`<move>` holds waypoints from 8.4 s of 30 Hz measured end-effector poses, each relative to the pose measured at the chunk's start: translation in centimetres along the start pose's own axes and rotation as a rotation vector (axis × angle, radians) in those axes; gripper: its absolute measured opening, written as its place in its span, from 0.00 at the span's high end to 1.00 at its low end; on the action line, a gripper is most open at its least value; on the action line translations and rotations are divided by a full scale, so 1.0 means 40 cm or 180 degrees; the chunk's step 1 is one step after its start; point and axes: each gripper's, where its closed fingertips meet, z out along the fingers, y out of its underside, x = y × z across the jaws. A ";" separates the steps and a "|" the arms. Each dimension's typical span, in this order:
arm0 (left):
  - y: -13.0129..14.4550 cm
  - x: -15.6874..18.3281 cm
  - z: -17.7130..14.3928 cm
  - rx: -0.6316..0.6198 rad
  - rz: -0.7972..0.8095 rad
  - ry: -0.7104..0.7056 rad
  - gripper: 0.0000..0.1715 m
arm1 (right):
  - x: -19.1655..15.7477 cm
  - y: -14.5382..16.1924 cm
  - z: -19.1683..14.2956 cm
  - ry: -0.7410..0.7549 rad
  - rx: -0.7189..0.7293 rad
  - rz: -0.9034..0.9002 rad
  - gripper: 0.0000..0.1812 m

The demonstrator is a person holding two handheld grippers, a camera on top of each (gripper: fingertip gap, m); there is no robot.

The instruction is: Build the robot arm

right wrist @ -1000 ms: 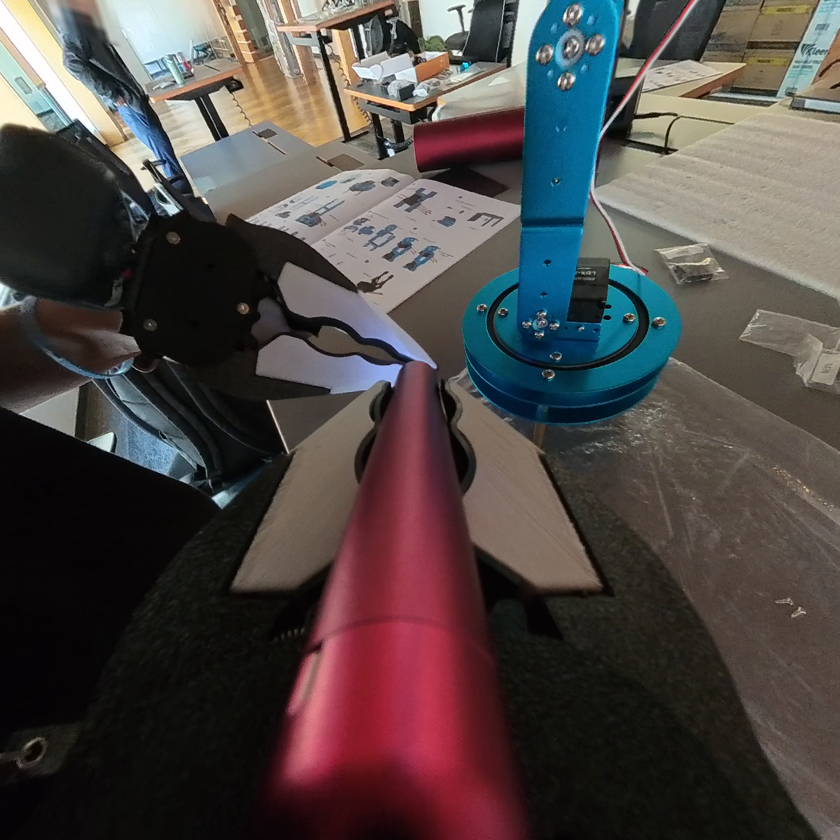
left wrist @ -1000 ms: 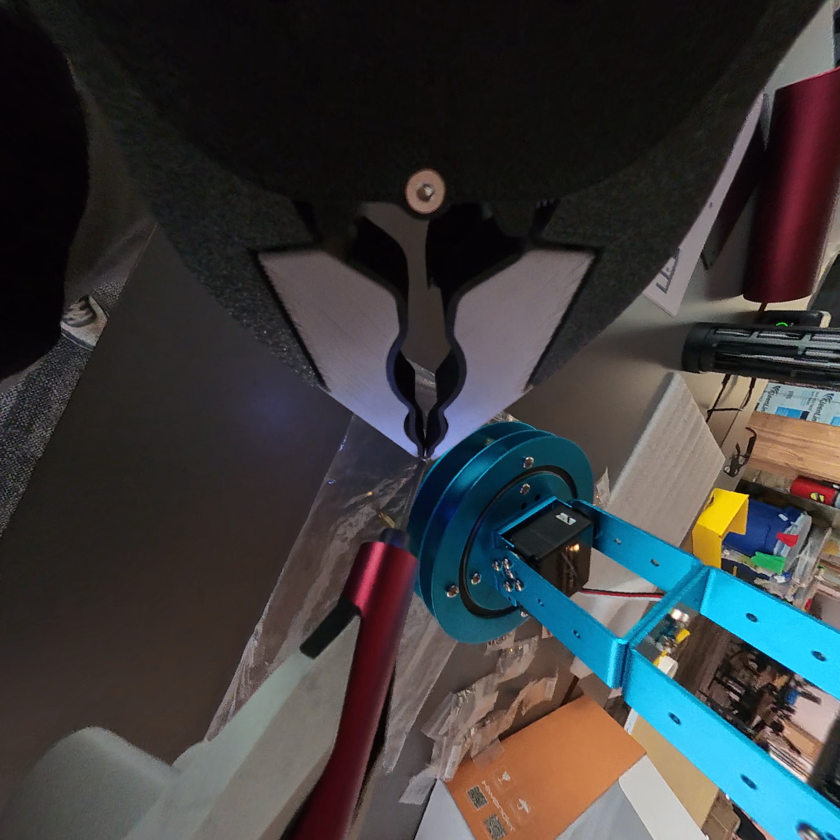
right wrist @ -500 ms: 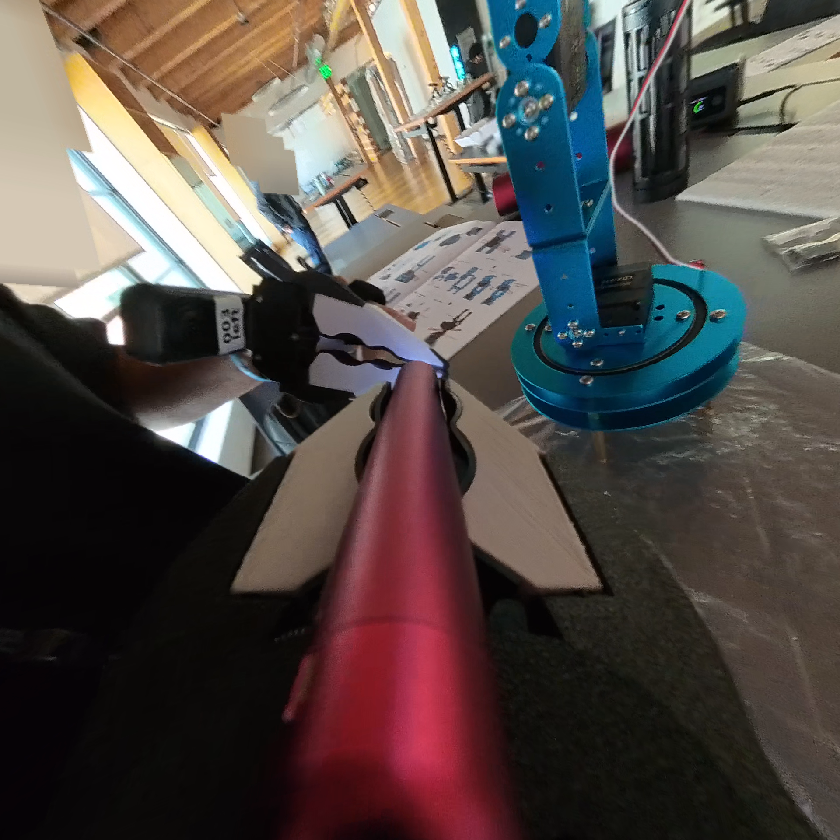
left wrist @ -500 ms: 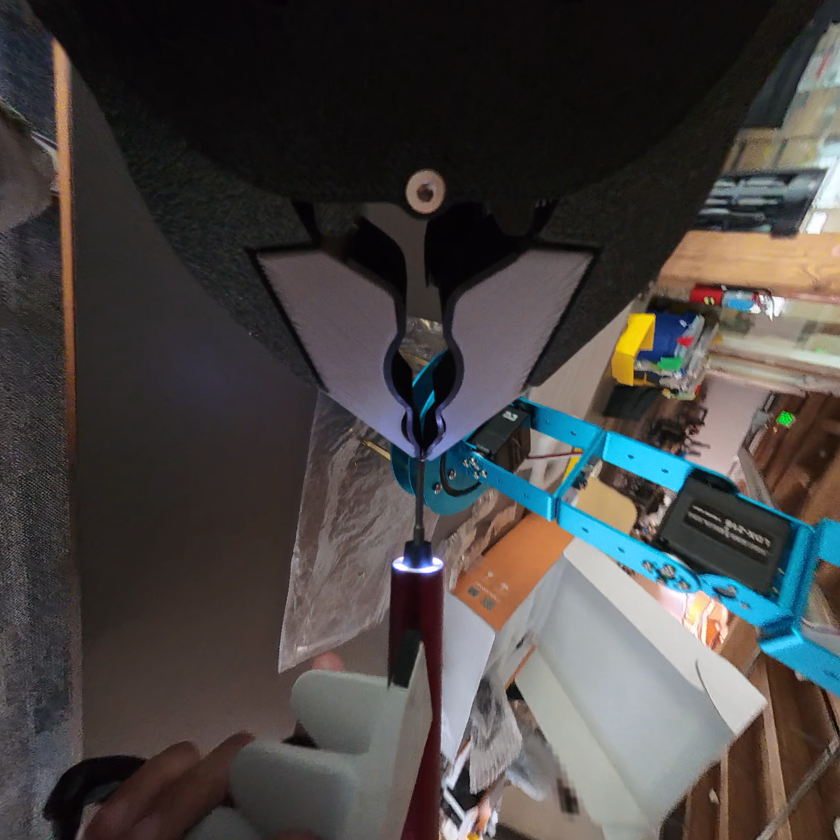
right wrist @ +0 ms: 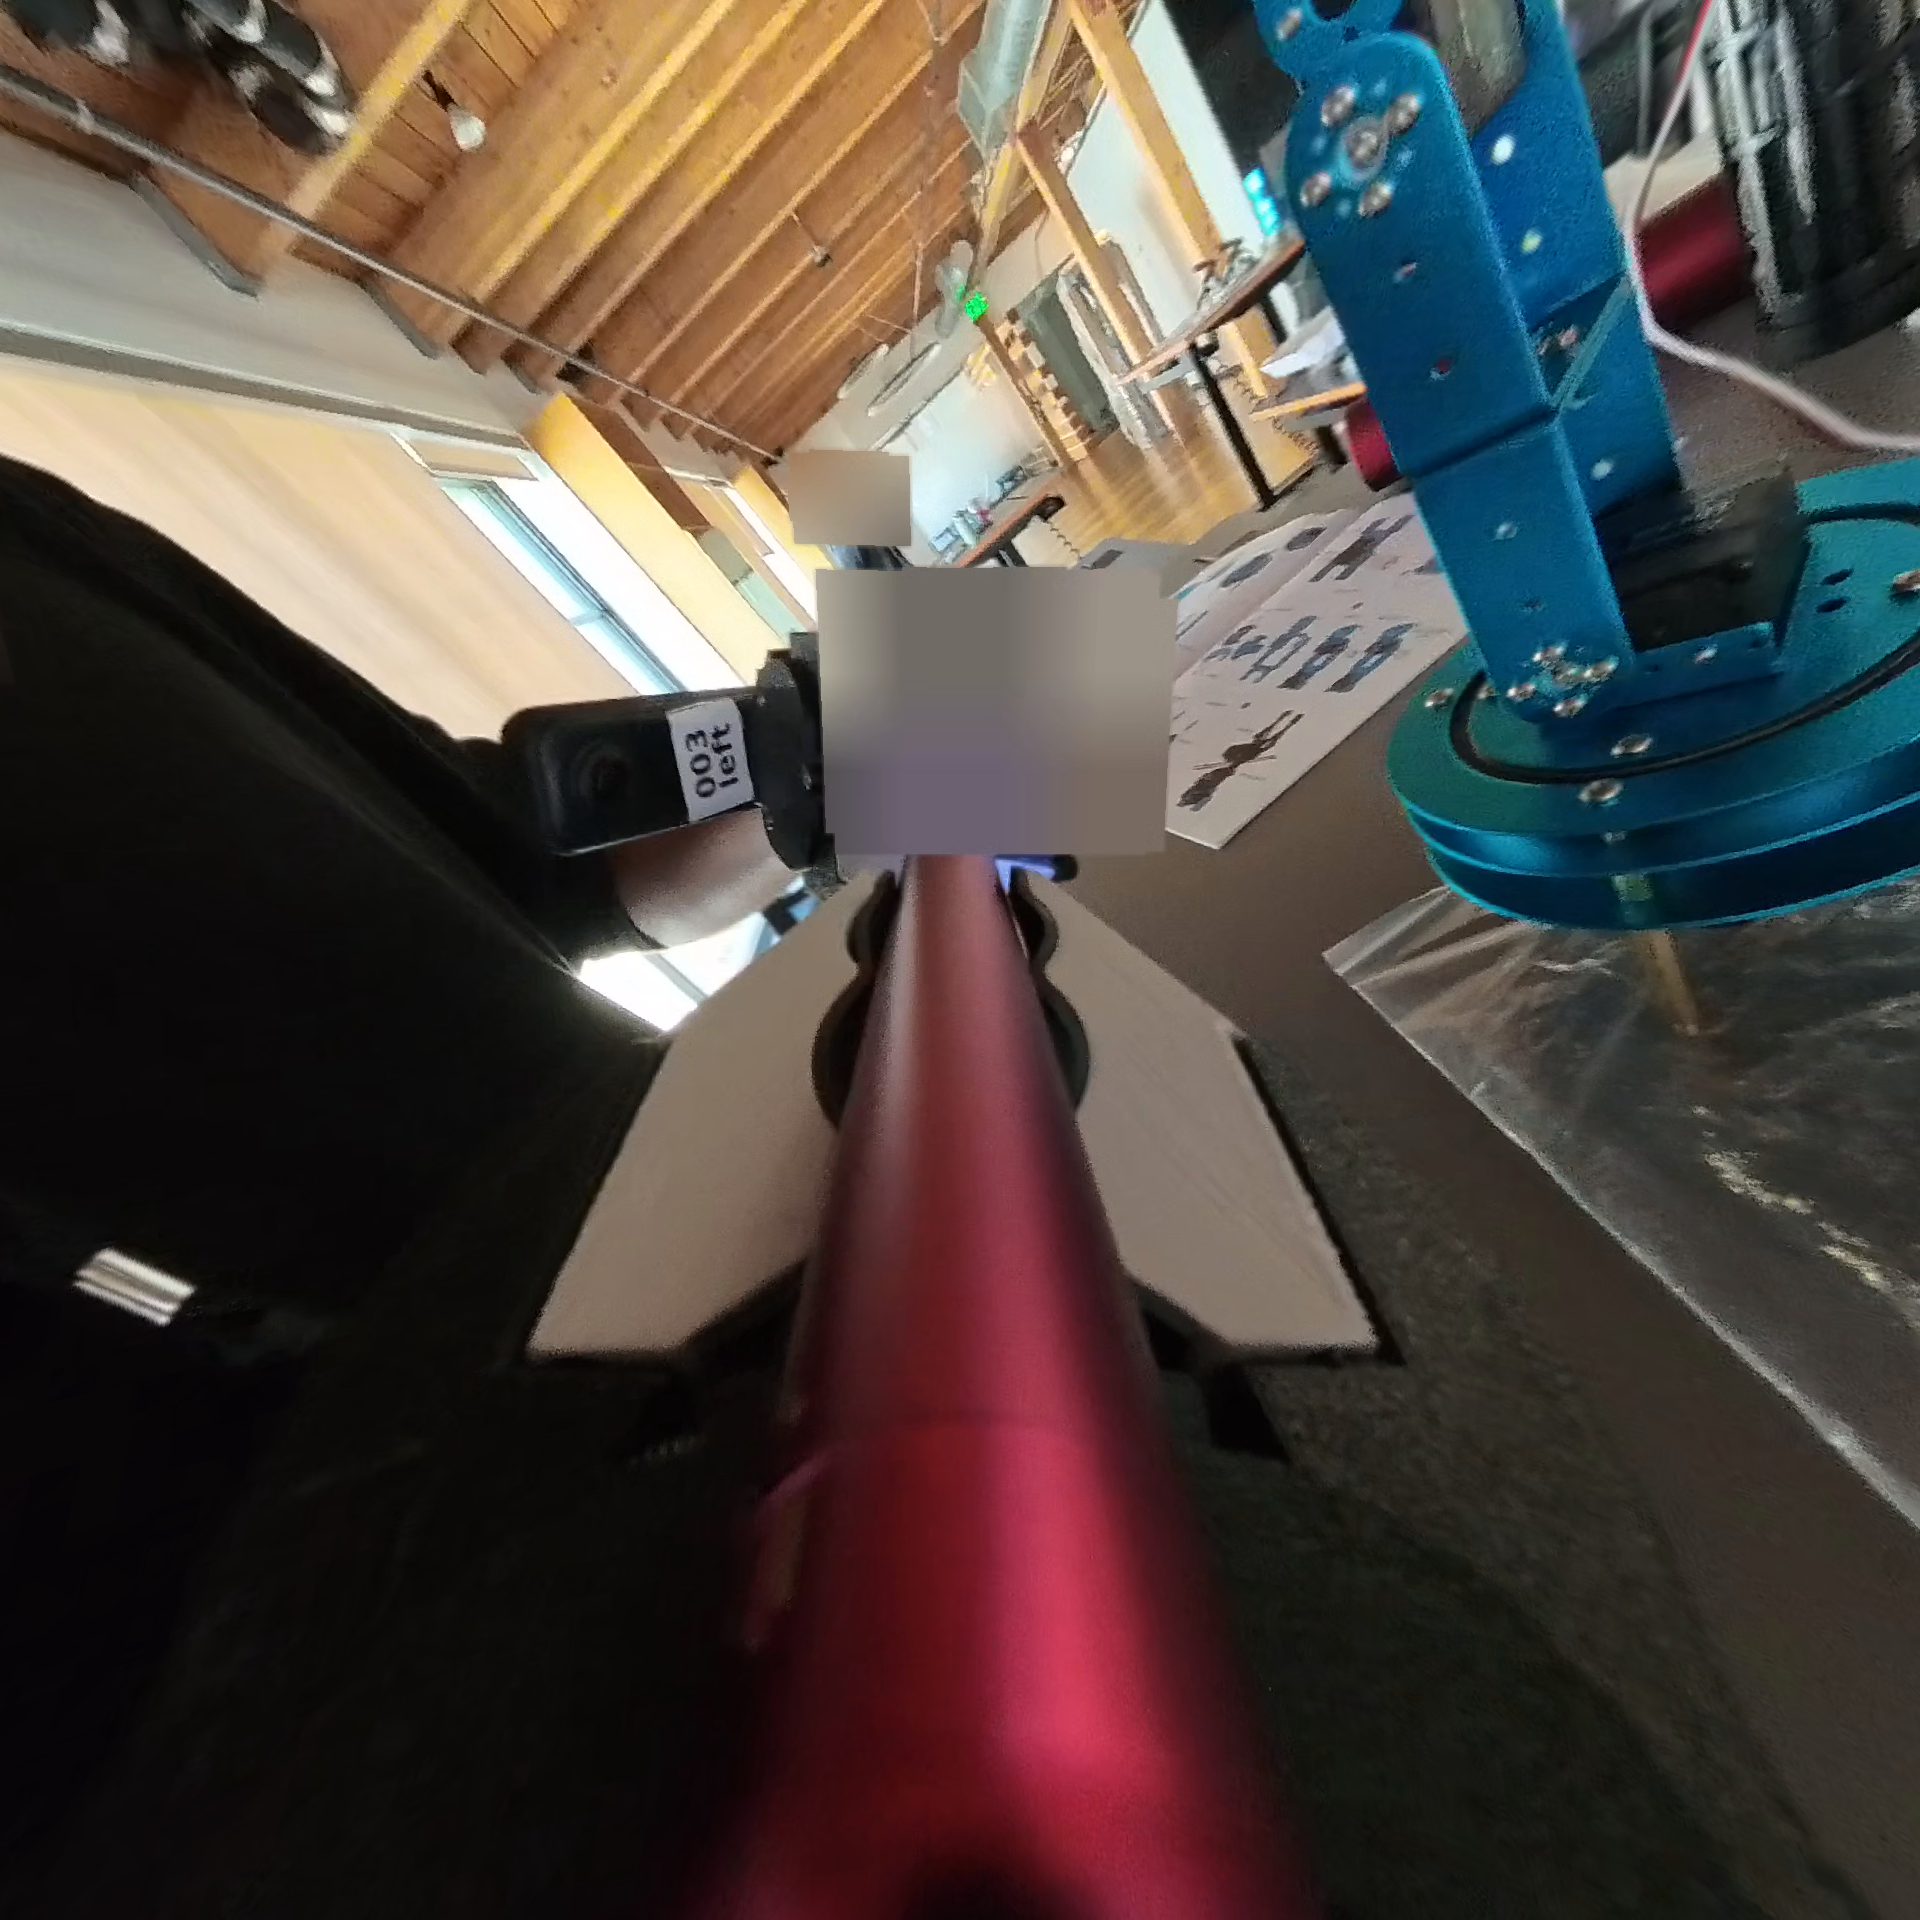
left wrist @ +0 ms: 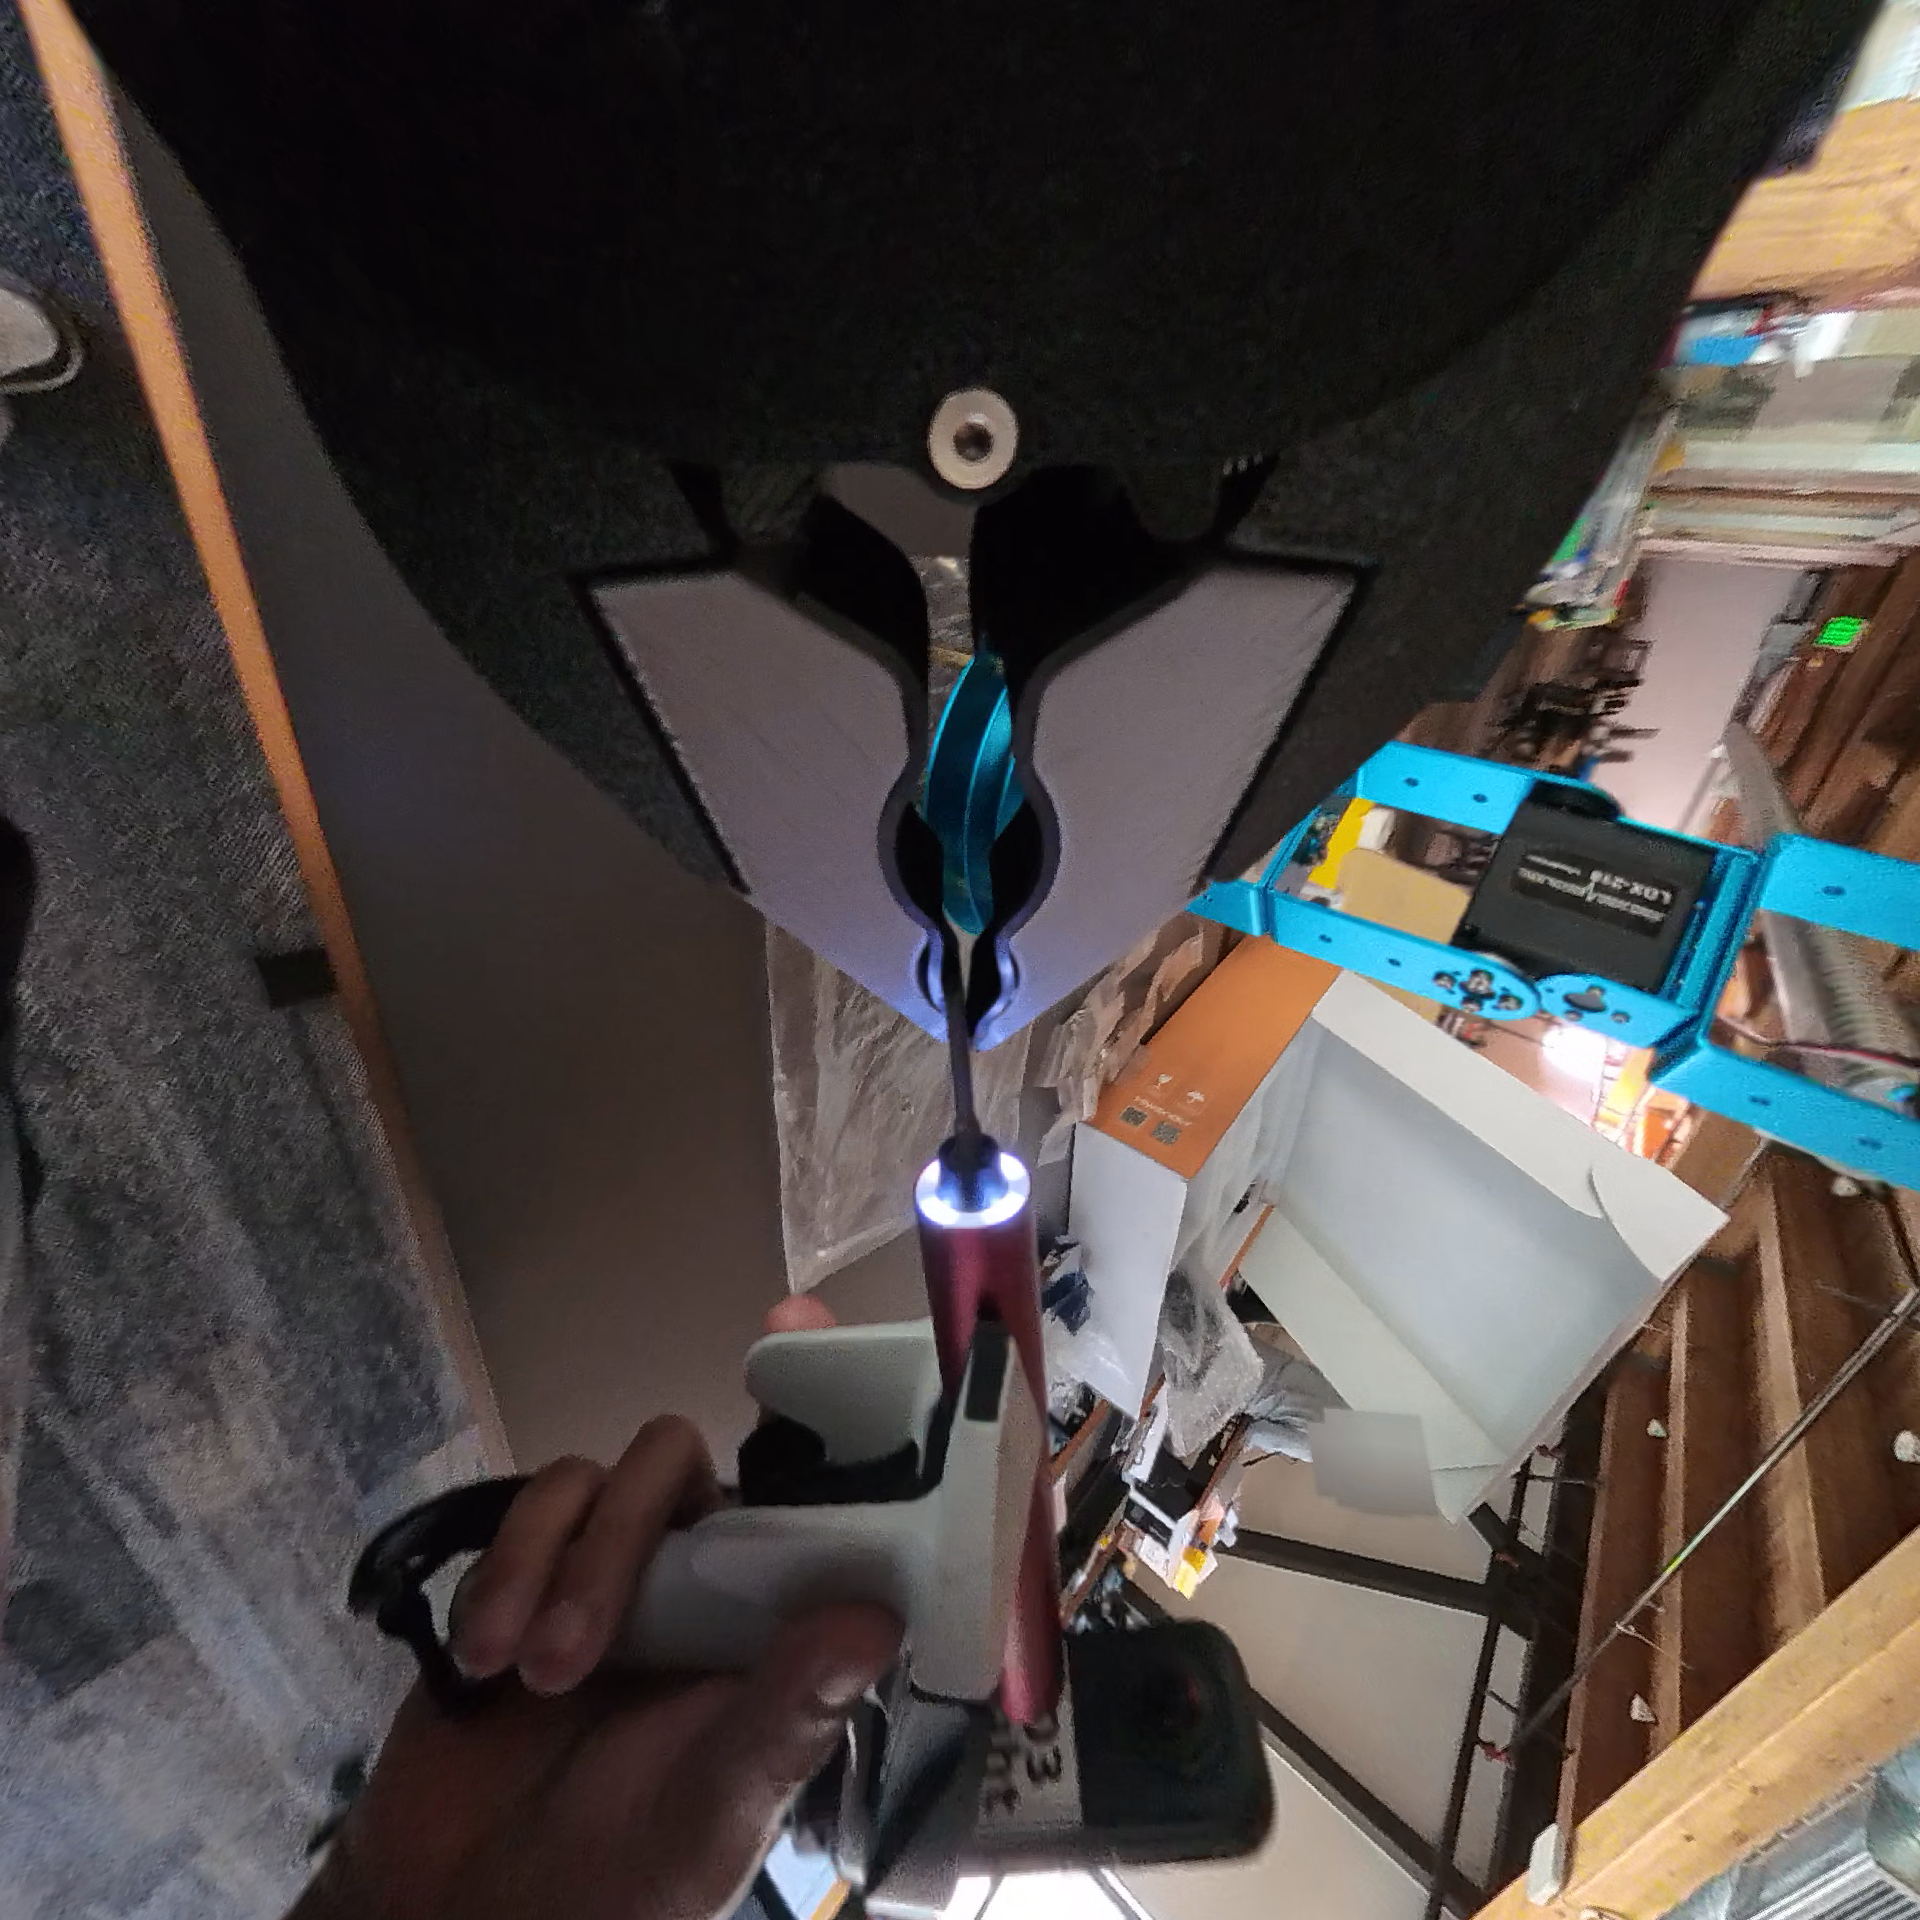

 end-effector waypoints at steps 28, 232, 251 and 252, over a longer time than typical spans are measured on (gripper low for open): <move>-0.077 -0.026 -0.033 0.0309 -0.1090 0.0146 1.00 | -0.084 -0.048 -0.055 0.0458 0.0155 -0.0748 0.87; 0.042 -0.487 0.046 0.0134 -0.2748 -0.1388 0.63 | -0.046 -0.397 -0.009 0.1884 0.1643 -0.2665 0.88; 0.047 -0.490 0.050 0.0070 -0.2752 -0.1454 0.63 | -0.045 -0.409 -0.009 0.1836 0.1631 -0.2754 0.87; 0.047 -0.490 0.050 0.0071 -0.2747 -0.1452 0.63 | -0.043 -0.408 -0.009 0.1834 0.1626 -0.2747 0.88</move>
